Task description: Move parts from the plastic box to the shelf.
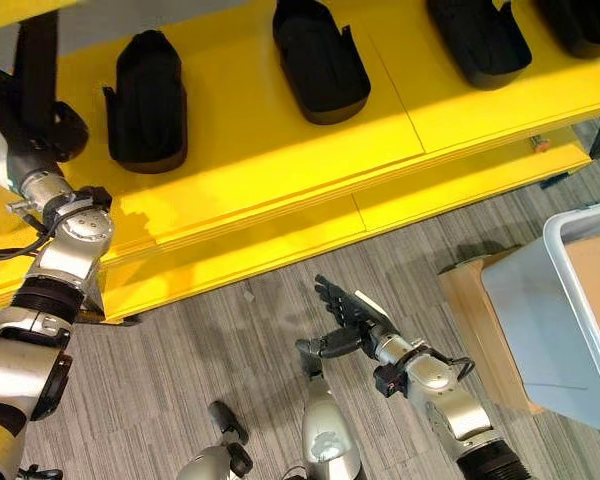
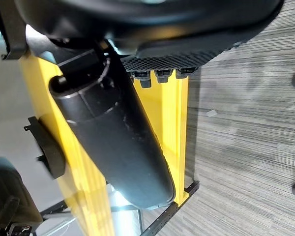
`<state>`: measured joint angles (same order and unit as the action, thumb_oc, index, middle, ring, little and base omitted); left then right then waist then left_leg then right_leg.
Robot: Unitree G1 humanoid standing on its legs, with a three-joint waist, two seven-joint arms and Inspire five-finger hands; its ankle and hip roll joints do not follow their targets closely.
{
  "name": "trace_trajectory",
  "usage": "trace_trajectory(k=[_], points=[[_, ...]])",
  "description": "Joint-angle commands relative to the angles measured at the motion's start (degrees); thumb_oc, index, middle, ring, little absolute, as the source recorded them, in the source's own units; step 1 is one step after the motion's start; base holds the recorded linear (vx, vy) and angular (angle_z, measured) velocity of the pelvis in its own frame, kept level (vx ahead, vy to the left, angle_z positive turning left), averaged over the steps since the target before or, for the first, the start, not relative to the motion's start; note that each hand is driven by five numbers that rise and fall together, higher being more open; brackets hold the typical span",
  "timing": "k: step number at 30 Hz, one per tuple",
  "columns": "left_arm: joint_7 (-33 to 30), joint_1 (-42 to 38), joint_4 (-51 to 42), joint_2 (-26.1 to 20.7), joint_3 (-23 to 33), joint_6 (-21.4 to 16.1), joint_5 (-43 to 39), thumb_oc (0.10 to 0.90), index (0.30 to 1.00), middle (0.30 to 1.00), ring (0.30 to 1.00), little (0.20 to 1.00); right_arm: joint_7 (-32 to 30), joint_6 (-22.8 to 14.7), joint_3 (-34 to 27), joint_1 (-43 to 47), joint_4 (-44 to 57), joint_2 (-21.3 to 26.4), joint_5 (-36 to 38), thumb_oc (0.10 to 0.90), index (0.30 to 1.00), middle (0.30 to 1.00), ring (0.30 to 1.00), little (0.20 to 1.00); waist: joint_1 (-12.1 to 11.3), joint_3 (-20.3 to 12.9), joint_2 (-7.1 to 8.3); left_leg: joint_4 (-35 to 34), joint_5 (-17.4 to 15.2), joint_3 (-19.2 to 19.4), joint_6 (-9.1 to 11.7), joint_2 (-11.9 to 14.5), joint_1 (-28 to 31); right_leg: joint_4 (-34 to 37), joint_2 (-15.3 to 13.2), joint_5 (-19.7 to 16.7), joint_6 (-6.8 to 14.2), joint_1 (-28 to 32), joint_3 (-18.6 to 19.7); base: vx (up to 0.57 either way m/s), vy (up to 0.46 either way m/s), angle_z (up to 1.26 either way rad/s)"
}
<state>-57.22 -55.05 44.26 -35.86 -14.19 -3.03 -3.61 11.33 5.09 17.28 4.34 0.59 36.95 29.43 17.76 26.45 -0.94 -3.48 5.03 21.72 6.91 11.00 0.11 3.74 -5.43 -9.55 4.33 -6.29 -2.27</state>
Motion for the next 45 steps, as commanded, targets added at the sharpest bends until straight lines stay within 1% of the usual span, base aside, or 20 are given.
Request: trace_trajectory(k=[1, 3, 6, 9, 11, 13, 14, 15, 19, 21, 23, 24, 28, 31, 33, 34, 36, 42, 45], points=[[-7.59, -6.69, -6.17, -9.58, 1.84, -10.1, 6.73, 0.4, 0.3, 0.3, 0.3, 0.3, -0.81, -5.61, 0.53, -1.73, 5.43, -0.26, 0.79, 0.9, 1.0, 1.0, 1.0, 1.0, -0.68, -7.61, 1.4, 7.78, -0.48, -3.61, 0.96, 4.29, -7.75, -14.54, -2.92, 14.3, 2.15, -1.85, 0.85, 0.06, -0.056, 0.05], [-7.95, -5.91, -8.38, -8.92, 3.02, -11.9, 7.57, 0.4, 0.3, 0.3, 0.3, 0.3, -1.06, -5.45, 0.58, -2.45, 5.67, -0.91, 0.63, 0.9, 1.0, 1.0, 1.0, 1.0, -1.16, -7.75, 1.65, 8.08, -0.59, -3.82, 0.91, 4.32, -7.7, -14.54, -2.92, 14.37, 2.16, -1.36, 0.67, 0.05, -0.059, 0.11], [-7.43, -4.0, -12.34, -7.46, 4.79, -13.57, 9.83, 0.4, 0.3, 0.3, 0.3, 0.3, -1.56, -5.61, 0.67, -3.45, 5.59, -1.91, 0.53, 0.9, 1.0, 1.0, 1.0, 1.0, -1.97, -7.94, 2.19, 8.54, -0.72, -4.32, 0.89, 4.41, -7.87, -14.44, -2.86, 14.54, 2.12, -0.65, 0.37, 0.05, -0.071, 0.11], [-7.12, -2.38, -15.2, -6.56, 5.66, -13.32, 11.11, 0.4, 0.3, 0.3, 0.3, 0.3, -2.15, -5.96, 1.11, -3.95, 5.62, -2.41, 0.31, 0.9, 1.0, 1.0, 1.0, 1.0, -2.42, -7.94, 2.55, 8.82, -0.75, -4.63, 1.0, 4.57, -7.99, -14.41, -2.74, 14.64, 2.08, -0.29, 0.24, 0.03, -0.057, 0.07], [-6.16, -1.59, -16.7, -6.44, 6.09, -11.2, 11.58, 0.4, 0.3, 0.3, 0.3, 0.3, -2.36, -6.27, 1.19, -4.1, 5.23, -2.79, 0.46, 0.9, 1.0, 1.0, 1.0, 1.0, -2.72, -7.95, 2.79, 8.98, -0.7, -4.76, 1.04, 4.72, -8.19, -14.23, -2.57, 14.61, 2.04, -0.05, 0.28, 0.02, -0.05, -0.01], [-5.14, -1.26, -15.55, -7.01, 5.51, -10.09, 11.51, 0.4, 0.3, 0.3, 0.3, 0.3, -2.42, -6.13, 1.35, -4.2, 5.32, -2.83, 0.68, 0.9, 1.0, 1.0, 1.0, 1.0, -2.91, -7.98, 2.96, 8.99, -0.64, -4.84, 0.99, 4.85, -8.29, -14.07, -2.42, 14.53, 2.09, 0.13, 0.33, 0.02, -0.043, -0.01], [-3.73, -1.33, -14.07, -7.69, 4.85, -8.22, 11.62, 0.4, 0.3, 0.3, 0.3, 0.3, -2.46, -6.1, 1.36, -4.36, 5.5, -2.75, 0.74, 0.9, 1.0, 1.0, 1.0, 1.0, -3.0, -7.93, 3.06, 8.98, -0.5, -4.83, 1.06, 4.98, -8.42, -13.82, -2.35, 14.38, 2.09, 0.27, 0.38, 0.01, -0.03, 0.0], [-3.42, -1.32, -13.05, -7.93, 4.32, -7.21, 11.02, 0.4, 0.3, 0.3, 0.3, 0.3, -2.51, -6.09, 1.4, -4.41, 5.65, -2.7, 0.79, 0.9, 1.0, 1.0, 1.0, 1.0, -2.99, -7.92, 3.09, 8.97, -0.45, -4.8, 1.08, 5.09, -8.5, -13.68, -2.32, 14.31, 2.11, 0.3, 0.4, 0.0, 0.0, 0.0], [-2.52, -1.49, -9.14, -9.06, 3.06, -6.11, 10.65, 0.4, 0.3, 0.3, 0.3, 0.3, -2.41, -6.45, 1.59, -4.29, 5.45, -2.42, 1.1, 0.9, 1.0, 1.0, 1.0, 1.0, -3.08, -7.74, 3.12, 9.17, -0.36, -4.69, 1.09, 5.3, -8.77, -13.61, -2.31, 14.2, 2.21, 0.22, 0.37, 0.0, -0.001, -0.01], [0.13, -1.79, -5.72, -10.8, 1.25, -2.87, 8.73, 0.4, 0.3, 0.3, 0.3, 0.3, -2.1, -6.22, 1.7, -3.96, 5.59, -2.16, 1.08, 0.9, 1.0, 1.0, 1.0, 1.0, -3.13, -7.2, 3.03, 9.61, -0.27, -4.58, 1.14, 5.57, -9.28, -13.54, -2.37, 14.01, 2.19, 0.05, 0.37, 0.0, 0.0, 0.0], [1.22, -1.76, -3.89, -11.41, 0.39, -1.71, 7.59, 0.4, 0.3, 0.3, 0.3, 0.3, -2.33, -6.2, 1.99, -3.41, 5.5, -1.96, 1.22, 0.9, 1.0, 1.0, 1.0, 1.0, -3.15, -6.89, 2.95, 9.83, -0.32, -4.57, 1.15, 5.64, -9.65, -13.69, -2.35, 14.09, 2.18, -0.26, 0.41, -0.02, 0.008, 0.01], [1.6, -1.61, -3.14, -11.5, 0.05, -1.39, 7.04, 0.4, 0.3, 0.3, 0.3, 0.3, -2.34, -6.06, 2.04, -3.22, 5.46, -2.01, 1.22, 0.9, 1.0, 1.0, 1.0, 1.0, -3.13, -6.79, 2.9, 9.91, -0.33, -4.54, 1.14, 5.68, -9.75, -13.78, -2.37, 14.1, 2.18, -0.41, 0.41, -0.04, 0.026, 0.0], [4.18, 1.5, -1.41, -10.81, -0.18, 2.82, 6.98, 0.4, 0.3, 0.3, 0.3, 0.3, -2.39, -5.32, 2.23, -1.83, 5.45, -1.8, 1.49, 0.9, 1.0, 1.0, 1.0, 1.0, -3.38, -5.75, 2.87, 10.83, -0.35, -4.71, 1.16, 5.8, -10.76, -14.5, -2.54, 14.15, 2.09, -1.35, 0.21, -0.03, 0.034, -0.01], [5.18, 2.77, -0.37, -10.57, -0.17, 4.01, 6.63, 0.4, 0.3, 0.3, 0.3, 0.3, -2.29, -5.35, 2.19, -1.12, 5.02, -1.29, 1.95, 0.9, 1.0, 1.0, 1.0, 1.0, -3.31, -5.42, 2.8, 10.87, -0.27, -4.65, 1.17, 5.81, -11.02, -14.71, -2.59, 14.15, 2.04, -1.88, 0.19, -0.02, 0.025, -0.01], [5.55, 2.9, 0.44, -10.24, 0.1, 4.68, 4.12, 0.4, 0.3, 0.3, 0.3, 0.3, -2.11, -5.39, 2.22, -0.51, 4.84, -0.88, 2.27, 0.9, 1.0, 1.0, 1.0, 1.0, -3.1, -4.96, 2.93, 11.26, -0.4, -4.77, 1.21, 5.68, -11.19, -15.16, -2.73, 14.41, 1.99, -2.05, 0.2, -0.01, 0.015, 0.01], [5.58, 2.88, 0.48, -10.26, 0.13, 4.72, 4.1, 0.4, 0.3, 0.3, 0.3, 0.3, -2.11, -5.39, 2.24, -0.45, 4.83, -0.85, 2.28, 0.9, 1.0, 1.0, 1.0, 1.0, -3.15, -5.04, 2.83, 11.19, -0.23, -4.73, 1.23, 5.8, -11.36, -15.05, -2.6, 14.2, 1.92, -2.24, 0.25, -0.03, 0.041, -0.02], [6.78, 2.31, 2.11, -10.08, 0.34, 6.2, 2.8, 0.4, 0.3, 0.3, 0.3, 0.3, -2.02, -4.83, 2.2, 0.18, 4.98, -0.51, 2.2, 0.9, 1.0, 1.0, 1.0, 1.0, -2.64, -4.61, 2.81, 11.27, -0.35, -4.48, 1.24, 5.73, -11.38, -15.34, -2.76, 14.39, 1.98, -2.58, 0.41, -0.03, 0.045, -0.03], [8.56, -0.12, 4.87, -10.53, -0.72, 7.98, 1.76, 0.4, 0.3, 0.3, 0.3, 0.3, -1.16, -4.3, 1.77, 1.2, 5.27, 0.44, 2.23, 0.9, 1.0, 1.0, 1.0, 1.0, -1.65, -3.91, 2.64, 11.56, -0.32, -3.96, 1.41, 5.93, -11.86, -16.02, -2.74, 14.5, 1.81, -3.76, 0.65, -0.03, 0.033, -0.05], [9.2, -2.63, 6.58, -10.99, -2.35, 9.28, 2.09, 0.4, 0.3, 0.3, 0.3, 0.3, -1.14, -3.68, 1.93, 2.37, 5.56, 1.04, 2.5, 0.9, 1.0, 1.0, 1.0, 1.0, -1.06, -3.33, 2.64, 11.96, -0.33, -3.79, 1.46, 6.07, -12.51, -16.76, -2.78, 14.63, 1.69, -4.94, 0.68, -0.02, 0.037, -0.03]])
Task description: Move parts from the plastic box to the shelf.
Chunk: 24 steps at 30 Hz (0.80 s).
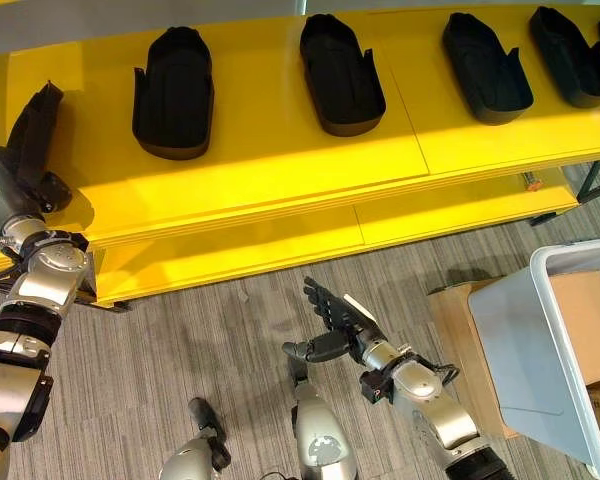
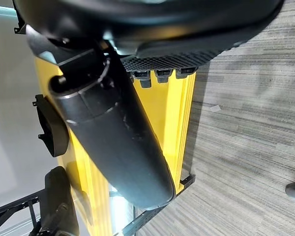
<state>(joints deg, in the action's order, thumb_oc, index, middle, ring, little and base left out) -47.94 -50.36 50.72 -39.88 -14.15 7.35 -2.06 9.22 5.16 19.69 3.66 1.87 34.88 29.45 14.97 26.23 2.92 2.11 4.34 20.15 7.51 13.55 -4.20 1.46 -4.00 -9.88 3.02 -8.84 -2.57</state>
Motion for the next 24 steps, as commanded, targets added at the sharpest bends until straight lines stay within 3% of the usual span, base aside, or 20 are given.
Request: trace_trajectory(k=[1, 7, 12, 15, 17, 24], points=[[0.12, -7.6, 0.27, -7.1, -2.58, -1.0, 0.59, 0.4, 0.3, 0.3, 0.3, 0.3, 0.96, -3.72, -0.47, 3.13, 4.33, 3.18, 2.48, 0.9, 1.0, 1.0, 1.0, 1.0, 1.77, -3.06, -1.24, 6.43, 0.34, -2.21, 0.87, 3.52, -8.3, -14.58, -4.23, 14.99, 3.0, -2.53, 0.97, -0.01, 0.031, -0.04], [0.6, -13.34, 3.19, -8.26, -5.79, -0.29, 0.55, 0.4, 0.3, 0.3, 0.3, 0.3, 1.85, -3.02, -0.36, 4.5, 5.23, 4.36, 2.88, 0.9, 1.0, 1.0, 1.0, 1.0, 2.78, -1.76, -0.89, 7.44, -0.04, -2.03, 0.86, 3.6, -10.24, -15.97, -4.21, 15.2, 2.9, -5.38, 1.35, -0.01, 0.028, -0.04], [-0.52, -19.18, 2.99, -7.85, -9.1, 2.56, 1.95, 0.4, 0.3, 0.3, 0.3, 0.3, 3.75, -2.32, 0.57, 5.46, 6.69, 4.37, 3.16, 0.9, 1.0, 1.0, 1.0, 1.0, 3.29, 1.24, 0.11, 9.93, -1.13, -2.69, 0.16, 2.54, -15.16, -19.05, -4.23, 15.12, 2.89, -12.14, 1.87, -0.02, 0.039, -0.08], [-5.06, -21.98, 2.71, -5.97, -9.78, 5.13, -5.58, 0.4, 0.3, 0.3, 0.3, 0.3, 2.27, -2.87, 2.31, 8.15, 5.38, 2.73, 2.57, 0.9, 1.0, 1.0, 1.0, 1.0, 2.4, 3.41, 0.73, 13.68, -3.25, -5.01, -1.19, -0.13, -19.86, -22.59, -4.33, 15.51, 2.38, -17.15, 2.51, -0.01, 0.103, 0.05], [-7.46, -22.18, 4.21, -4.66, -7.91, 4.13, -10.94, 0.4, 0.3, 0.3, 0.3, 0.3, 1.46, -3.18, 3.12, 7.7, 5.72, 1.66, 1.49, 0.9, 1.0, 1.0, 1.0, 1.0, 1.96, 3.56, 1.11, 14.56, -3.69, -5.14, -1.56, -0.73, -21.29, -23.08, -4.46, 15.52, 2.21, -18.33, 2.25, 0.0, 0.036, 0.12], [-9.87, -21.72, 5.9, -3.97, -5.52, 2.99, -15.23, 0.4, 0.3, 0.3, 0.3, 0.3, 0.47, -3.02, 3.74, 8.16, 5.58, 0.33, 1.06, 0.9, 1.0, 1.0, 1.0, 1.0, 1.14, 3.56, 1.18, 14.23, -3.72, -5.36, -1.75, -1.2, -21.47, -23.12, -4.4, 15.69, 1.95, -18.52, 1.51, 0.0, -0.001, 0.0]])
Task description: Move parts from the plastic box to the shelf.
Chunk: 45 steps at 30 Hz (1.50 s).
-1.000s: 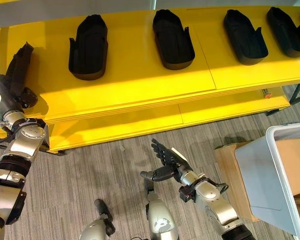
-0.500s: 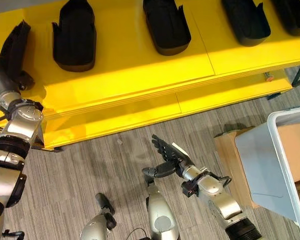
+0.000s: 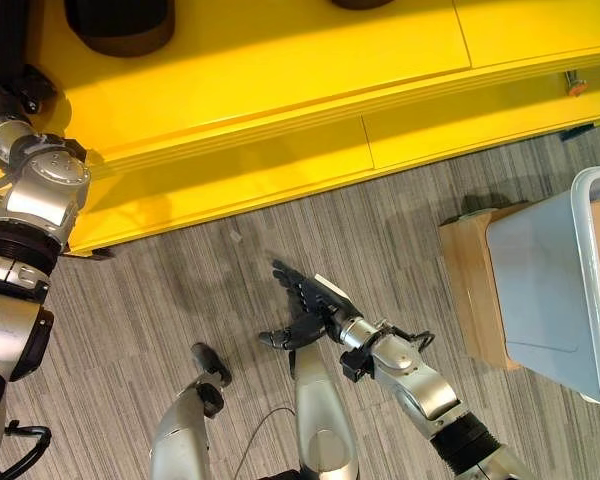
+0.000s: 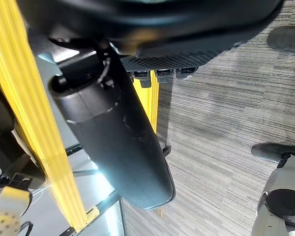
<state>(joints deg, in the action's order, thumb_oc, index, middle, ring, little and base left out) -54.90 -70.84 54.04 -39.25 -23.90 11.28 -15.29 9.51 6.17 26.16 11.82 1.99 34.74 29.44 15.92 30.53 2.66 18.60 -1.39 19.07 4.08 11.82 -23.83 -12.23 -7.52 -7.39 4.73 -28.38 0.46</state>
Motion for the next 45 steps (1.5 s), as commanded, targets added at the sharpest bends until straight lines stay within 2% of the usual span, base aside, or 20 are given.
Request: trace_trajectory(k=[1, 20, 30, 39, 41, 44, 45], points=[[-2.86, -1.27, 2.92, -4.78, 4.38, -1.07, -2.23, 0.4, 0.3, 0.3, 0.3, 0.3, 0.02, -3.89, -2.73, -0.05, 5.6, 0.45, 0.88, 0.9, 1.0, 1.0, 1.0, 1.0, 0.14, -0.73, 1.44, -2.41, 2.05, -4.2, 1.68, 0.5, -1.74, -9.36, -0.89, 13.21, 0.22, 1.1, -1.62, 0.0, 0.0, 0.0], [-3.1, -1.12, 6.34, -7.75, 6.03, -1.52, -6.67, 0.4, 0.3, 0.3, 0.3, 0.3, -0.38, -4.19, -2.15, -1.03, 4.78, 0.9, 0.81, 0.9, 1.0, 1.0, 1.0, 1.0, -0.96, -1.5, 0.76, -2.73, 1.61, -4.03, 0.94, -0.05, 0.58, -9.63, -1.14, 14.23, -0.36, 3.64, -2.99, 0.01, 0.001, 0.02], [0.11, -1.2, 5.59, -8.95, 5.4, -2.14, -5.5, 0.4, 0.3, 0.3, 0.3, 0.3, 2.55, -4.99, -1.85, -2.59, 4.43, 2.03, -0.06, 0.9, 1.0, 1.0, 1.0, 1.0, -0.91, -2.92, 0.26, -3.24, 1.25, -3.61, 0.7, -0.03, 2.74, -8.39, -1.31, 14.22, -0.21, 5.88, -3.18, 0.03, 0.006, 0.0], [2.89, -0.35, 5.27, -9.96, 5.21, -3.58, -5.55, 0.4, 0.3, 0.3, 0.3, 0.3, 4.71, -4.02, -1.88, -4.06, 5.17, 2.89, -0.87, 0.9, 1.0, 1.0, 1.0, 1.0, -0.94, -4.29, 0.13, -3.12, 0.62, -2.71, 0.75, 0.18, 4.56, -6.79, -2.06, 13.93, 0.24, 8.2, -3.61, 0.05, 0.056, 0.01], [3.21, -0.15, 5.19, -10.19, 5.21, -4.14, -5.8, 0.4, 0.3, 0.3, 0.3, 0.3, 4.93, -4.04, -1.8, -4.51, 4.95, 3.05, -1.19, 0.9, 1.0, 1.0, 1.0, 1.0, -1.08, -4.56, 0.17, -2.85, 0.33, -2.55, 0.65, 0.09, 4.82, -6.47, -2.42, 13.8, 0.5, 8.77, -3.63, 0.08, 0.121, 0.02], [5.08, -0.36, 4.81, -10.71, 4.26, -5.05, -4.85, 0.4, 0.3, 0.3, 0.3, 0.3, 5.54, -4.93, -1.6, -5.45, 5.12, 2.82, -0.36, 0.9, 1.0, 1.0, 1.0, 1.0, -1.7, -5.24, 0.63, -1.01, -1.19, -1.58, -0.56, -0.42, 5.08, -6.24, -3.95, 13.27, 1.53, 10.31, -3.96, 0.12, 0.175, 0.05], [5.54, -0.56, 4.85, -11.02, 3.83, -5.08, -4.86, 0.4, 0.3, 0.3, 0.3, 0.3, 5.49, -4.89, -1.58, -5.62, 5.41, 2.68, -0.39, 0.9, 1.0, 1.0, 1.0, 1.0, -1.89, -5.53, 0.78, -0.29, -2.86, -2.01, -0.42, -0.87, 5.47, -6.65, -4.44, 14.31, 2.14, 11.13, -3.94, 0.13, 0.116, 0.01]])
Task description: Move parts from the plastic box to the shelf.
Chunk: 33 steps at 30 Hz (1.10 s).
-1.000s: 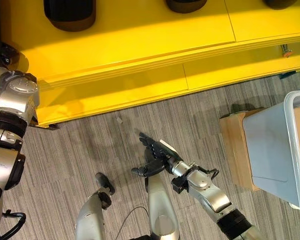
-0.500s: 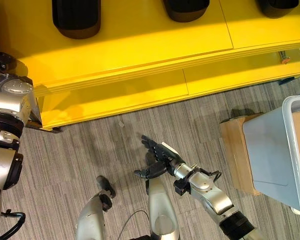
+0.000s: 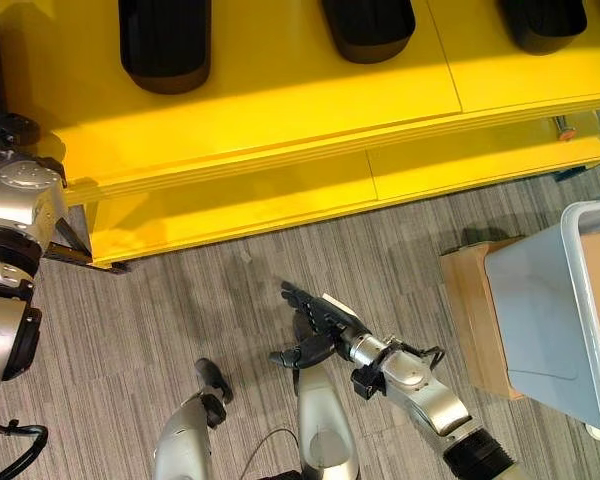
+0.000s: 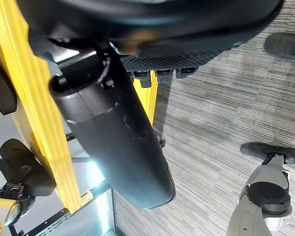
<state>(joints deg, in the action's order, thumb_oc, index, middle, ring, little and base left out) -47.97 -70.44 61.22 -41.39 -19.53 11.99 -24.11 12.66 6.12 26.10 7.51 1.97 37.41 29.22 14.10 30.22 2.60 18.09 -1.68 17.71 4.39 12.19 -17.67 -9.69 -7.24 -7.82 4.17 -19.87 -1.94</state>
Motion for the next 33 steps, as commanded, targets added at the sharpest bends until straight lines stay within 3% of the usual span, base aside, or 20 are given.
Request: trace_trajectory(k=[1, 8, 10, 11, 13, 15, 18, 23, 30, 33], points=[[-0.94, -1.08, -2.25, -9.18, -0.78, -5.86, 3.91, 0.4, 0.3, 0.3, 0.3, 0.3, 2.26, -4.83, -1.49, -1.44, 5.64, -0.07, -0.22, 0.9, 1.0, 1.0, 1.0, 1.0, -0.23, -5.3, 0.94, 0.48, -2.82, -0.57, -1.0, -1.38, -0.7, -9.27, -4.94, 14.68, 2.89, 2.86, -1.62, 0.13, 0.101, 0.06], [0.43, 0.78, -4.73, -10.01, -1.07, -5.89, 6.12, 0.4, 0.3, 0.3, 0.3, 0.3, 3.22, -4.57, 0.18, -0.65, 8.06, -3.64, -2.21, 0.9, 1.0, 1.0, 1.0, 1.0, -3.53, -6.12, 1.82, 0.7, -4.46, 2.13, -2.86, -2.3, 0.12, -10.06, -7.6, 12.49, 3.35, 5.76, -6.85, 0.04, 0.116, 0.0], [2.18, 0.75, -4.27, -10.92, -0.44, -6.22, 6.8, 0.4, 0.3, 0.3, 0.3, 0.3, 3.88, -4.27, 0.94, -0.23, 8.18, -4.3, -2.86, 0.9, 1.0, 1.0, 1.0, 1.0, -3.67, -6.29, 1.78, 0.1, -5.04, 2.97, -3.63, -3.21, 1.28, -11.59, -5.64, 13.28, 3.24, 5.16, -6.83, 0.13, 0.131, -0.22], [3.82, 0.33, -3.27, -10.37, -0.4, -6.22, 7.19, 0.4, 0.3, 0.3, 0.3, 0.3, 4.13, -5.27, 1.07, -0.98, 7.45, -3.47, -3.1, 0.9, 1.0, 1.0, 1.0, 1.0, -1.59, -6.39, 1.94, -0.17, -5.79, 2.13, -4.02, -5.4, 2.51, -9.13, 0.05, 13.74, 2.82, 3.9, -2.92, 0.2, 0.049, -0.34], [3.59, 0.5, -3.39, -9.59, -0.33, -5.83, 7.29, 0.4, 0.3, 0.3, 0.3, 0.3, 4.95, -5.67, 0.56, -1.44, 7.17, -2.84, -3.05, 0.9, 1.0, 1.0, 1.0, 1.0, -0.59, -6.39, 2.12, -0.67, -5.53, 2.38, -4.13, -6.36, 3.22, -6.53, 1.52, 11.79, 2.72, 3.05, -2.55, 0.17, 0.017, -0.15], [3.71, 1.44, -4.02, -9.33, -0.15, -5.55, 7.22, 0.4, 0.3, 0.3, 0.3, 0.3, 6.77, -6.02, -0.73, -2.27, 7.58, -1.96, -4.0, 0.9, 1.0, 1.0, 1.0, 1.0, 0.51, -6.29, 2.5, -1.38, -5.76, 3.09, -4.49, -7.62, 4.75, -1.98, 2.07, 7.09, 3.7, 1.82, -2.56, 0.19, -0.047, 0.01], [6.45, 3.97, -6.68, -8.48, -1.24, -4.31, 7.61, 0.4, 0.3, 0.3, 0.3, 0.3, 9.85, -8.22, -2.89, -6.5, 8.96, -1.3, -6.74, 0.9, 1.0, 1.0, 1.0, 1.0, 2.49, -7.16, 2.66, 1.09, -9.37, -0.17, -6.77, -10.37, 6.99, 0.39, 3.71, 2.86, 5.09, 0.53, 2.71, 0.36, -0.234, 0.17], [10.36, 2.96, -6.45, -8.55, -4.08, -4.57, 9.3, 0.4, 0.3, 0.3, 0.3, 0.3, 11.56, -6.23, -1.26, -4.01, 14.91, 2.54, -6.71, 0.9, 1.0, 1.0, 1.0, 1.0, 1.4, -8.37, 4.82, 1.55, -10.44, -0.32, -6.95, -9.16, 9.63, 1.41, 5.12, 3.29, 4.19, 4.55, 0.79, 0.22, -0.268, 0.8], [12.54, 4.85, -8.59, -9.89, -4.69, -3.44, 10.25, 0.4, 0.3, 0.3, 0.3, 0.3, 14.86, -9.27, -1.35, -1.14, 19.57, 6.3, -13.47, 0.9, 1.0, 1.0, 1.0, 1.0, -0.43, -9.51, 7.02, 3.36, -11.28, -1.15, -7.33, -8.38, 10.12, 0.82, 6.86, 4.13, 3.57, 7.22, 0.01, 0.11, -0.132, -0.11], [14.49, 5.43, -8.41, -10.34, -4.67, -3.76, 11.57, 0.4, 0.3, 0.3, 0.3, 0.3, 15.47, -8.54, -1.4, 2.53, 21.94, 8.37, -13.66, 0.9, 1.0, 1.0, 1.0, 1.0, -1.19, -10.07, 7.62, 3.93, -11.48, -1.45, -7.38, -8.21, 10.53, 0.42, 7.28, 4.54, 3.37, 8.34, -0.21, 0.13, -0.122, 0.08]])
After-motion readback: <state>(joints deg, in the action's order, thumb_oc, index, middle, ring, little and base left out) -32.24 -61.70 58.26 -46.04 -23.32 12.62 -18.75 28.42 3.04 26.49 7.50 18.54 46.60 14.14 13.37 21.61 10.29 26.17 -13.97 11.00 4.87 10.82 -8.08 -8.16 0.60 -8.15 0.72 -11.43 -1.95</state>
